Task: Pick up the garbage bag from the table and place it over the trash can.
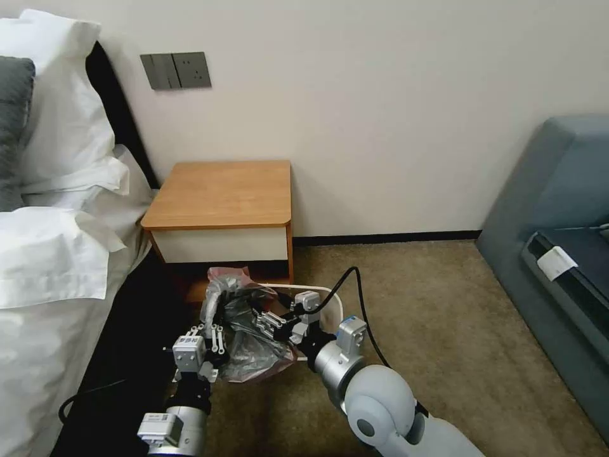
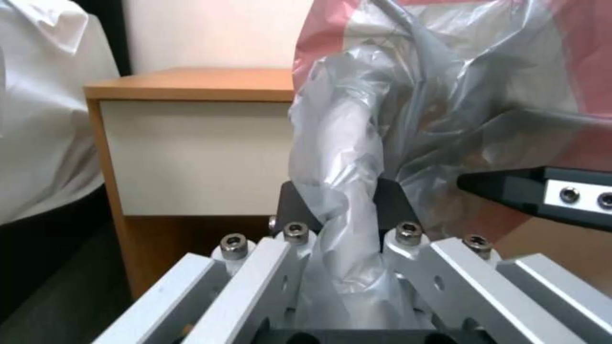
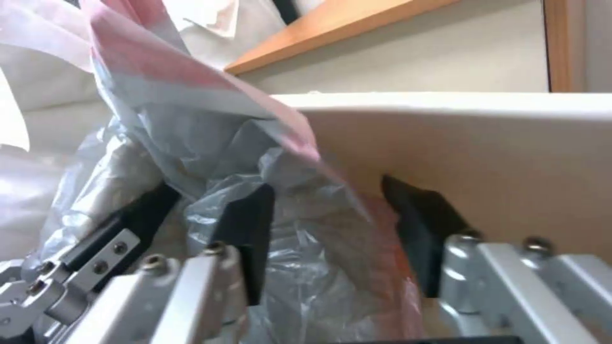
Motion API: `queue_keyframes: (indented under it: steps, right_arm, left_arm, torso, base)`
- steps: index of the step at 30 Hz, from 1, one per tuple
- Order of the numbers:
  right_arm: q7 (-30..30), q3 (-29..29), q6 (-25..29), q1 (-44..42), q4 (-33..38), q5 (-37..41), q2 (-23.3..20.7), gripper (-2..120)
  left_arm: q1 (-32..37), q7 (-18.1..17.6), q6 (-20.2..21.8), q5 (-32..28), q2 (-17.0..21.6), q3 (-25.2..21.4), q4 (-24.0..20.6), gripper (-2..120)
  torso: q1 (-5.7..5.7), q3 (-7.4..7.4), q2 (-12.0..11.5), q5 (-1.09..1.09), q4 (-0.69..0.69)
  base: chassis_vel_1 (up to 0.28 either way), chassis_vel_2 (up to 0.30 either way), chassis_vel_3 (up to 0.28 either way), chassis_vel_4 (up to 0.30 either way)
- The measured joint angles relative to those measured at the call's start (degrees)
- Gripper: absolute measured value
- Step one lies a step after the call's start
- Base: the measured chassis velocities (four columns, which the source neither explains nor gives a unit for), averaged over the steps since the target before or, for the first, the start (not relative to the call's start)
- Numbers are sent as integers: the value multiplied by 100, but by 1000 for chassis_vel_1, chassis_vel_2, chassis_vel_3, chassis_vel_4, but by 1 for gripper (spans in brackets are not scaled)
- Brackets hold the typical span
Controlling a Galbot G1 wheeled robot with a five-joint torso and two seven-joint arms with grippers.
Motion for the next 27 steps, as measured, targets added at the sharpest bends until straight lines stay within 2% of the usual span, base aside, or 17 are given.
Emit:
queue_keyframes:
  steps: [1, 4, 5, 8, 9, 10, 11, 12, 19, 27]
  right_arm:
    - [0, 0, 0, 0, 0, 0, 0, 43]
    - [-24, 0, 28, 9, 0, 0, -9, 27]
    - [-24, 0, 28, 9, 0, 0, -9, 27]
    - [-38, -6, 56, 9, 3, -4, -21, 15]
    - [-38, -6, 56, 9, 3, -4, -21, 15]
    - [-47, -7, 64, 9, 10, -10, -30, 8]
    - [-47, -7, 64, 9, 10, -10, -30, 8]
    - [-51, -8, 69, 8, 21, -14, -39, 0]
    - [-54, -9, 102, -29, 86, -54, -86, 0]
    - [-76, 30, 108, -284, 385, -95, -230, 0]
  left_arm:
    - [0, 0, 0, 0, 0, 0, 0, 8]
    - [1, 17, 0, 0, 4, 0, -1, 8]
    - [1, 17, 0, 0, 4, 0, -1, 8]
    - [1, 28, 0, -1, 6, 0, -1, 8]
    - [1, 28, 0, -1, 6, 0, -1, 8]
    - [-3, 31, 0, -5, 9, 0, 2, 8]
    - [-3, 31, 0, -5, 9, 0, 2, 8]
    - [-10, 33, 2, -14, 12, 0, 17, 8]
    - [-39, 19, 32, -68, 23, -23, 60, 8]
    - [-137, -162, 219, -331, 48, -109, 108, 8]
  torso:
    - [0, 0, 0, 0, 0]
    - [0, 0, 0, 0, 0]
    - [0, 0, 0, 0, 0]
    - [0, 0, 0, 0, 0]
    - [0, 0, 0, 0, 0]
    - [0, 0, 0, 0, 0]
    - [0, 0, 0, 0, 0]
    - [0, 0, 0, 0, 0]
    - [0, 0, 0, 0, 0]
    - [0, 0, 0, 0, 0]
  base:
    - [0, 0, 0, 0]
    - [0, 0, 0, 0]
    - [0, 0, 0, 0]
    - [0, 0, 0, 0]
    - [0, 0, 0, 0]
    - [0, 0, 0, 0]
    - [0, 0, 0, 0]
    - [0, 0, 0, 0]
    - [0, 0, 0, 0]
    - [0, 0, 0, 0]
